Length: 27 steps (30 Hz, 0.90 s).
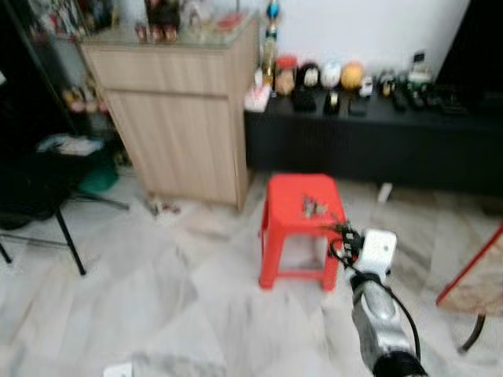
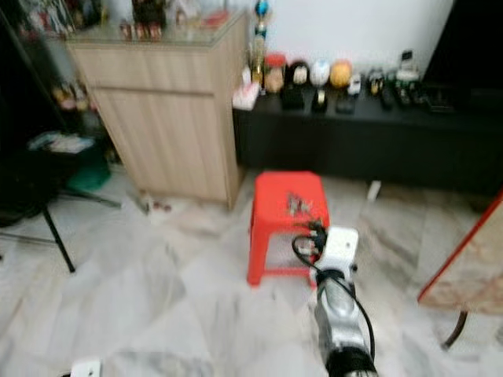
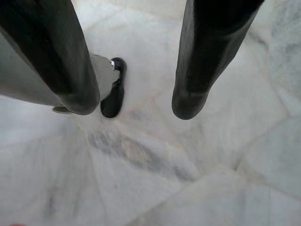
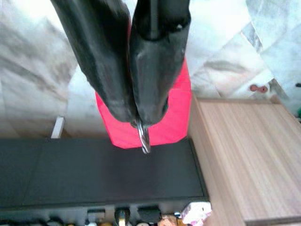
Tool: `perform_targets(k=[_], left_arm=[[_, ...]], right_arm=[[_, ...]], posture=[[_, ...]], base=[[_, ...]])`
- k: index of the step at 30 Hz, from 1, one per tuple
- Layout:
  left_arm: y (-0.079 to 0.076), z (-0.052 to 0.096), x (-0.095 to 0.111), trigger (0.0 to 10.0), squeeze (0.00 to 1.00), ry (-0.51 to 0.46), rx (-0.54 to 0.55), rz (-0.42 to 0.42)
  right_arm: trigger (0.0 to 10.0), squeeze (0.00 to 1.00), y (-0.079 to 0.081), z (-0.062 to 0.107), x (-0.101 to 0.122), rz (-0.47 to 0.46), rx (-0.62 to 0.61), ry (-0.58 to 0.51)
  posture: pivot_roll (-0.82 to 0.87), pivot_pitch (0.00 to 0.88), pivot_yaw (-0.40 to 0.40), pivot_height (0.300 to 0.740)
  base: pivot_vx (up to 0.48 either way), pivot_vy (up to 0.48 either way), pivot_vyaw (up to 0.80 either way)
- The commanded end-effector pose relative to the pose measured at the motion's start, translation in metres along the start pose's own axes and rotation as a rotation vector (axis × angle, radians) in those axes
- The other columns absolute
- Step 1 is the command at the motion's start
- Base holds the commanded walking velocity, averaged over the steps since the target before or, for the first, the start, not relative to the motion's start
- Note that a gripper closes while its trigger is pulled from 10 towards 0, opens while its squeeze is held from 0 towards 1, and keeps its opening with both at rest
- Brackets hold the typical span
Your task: Hang keys on a hook
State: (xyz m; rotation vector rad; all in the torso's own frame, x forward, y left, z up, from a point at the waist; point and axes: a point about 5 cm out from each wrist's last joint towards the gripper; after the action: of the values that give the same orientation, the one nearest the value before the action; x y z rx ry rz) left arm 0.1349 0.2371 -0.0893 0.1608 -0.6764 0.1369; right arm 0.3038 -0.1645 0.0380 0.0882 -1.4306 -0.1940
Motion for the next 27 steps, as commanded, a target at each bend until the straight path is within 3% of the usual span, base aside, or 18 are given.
perform_targets(k=[1,27], left_arm=[[-0.0021,-0.0012,0.0032,10.0,0.0,-0.008,-0.014,-0.009],[-0.0092,-0.0002,-0.0014,10.0,0.0,0.007,-0.044,-0.026]], right_arm=[[10.0,0.0,-0.0003,-0.0019,0.0046,0.001,-0.002,-0.018],[10.0,0.0,-0.0025,-0.0045,0.0089,-0.012,-0.024,-0.03]], posture=[[-0.02,0.0,-0.036,0.74],[-0.04,0.0,-0.036,0.74]], base=[[0.0,-0.251,0.0],[0.0,-0.421,0.0]])
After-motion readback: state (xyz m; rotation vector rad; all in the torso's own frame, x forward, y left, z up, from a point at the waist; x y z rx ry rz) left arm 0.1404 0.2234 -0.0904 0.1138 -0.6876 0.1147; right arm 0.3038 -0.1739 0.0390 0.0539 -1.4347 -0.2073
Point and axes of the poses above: a point about 5 cm out from each wrist's last joint towards the gripper, its own z axis pointing back from the gripper into the wrist, its own x axis along the axis of the wrist's last joint, y = z × x, and after that the axes turned 4 degrees about -z, right-handed
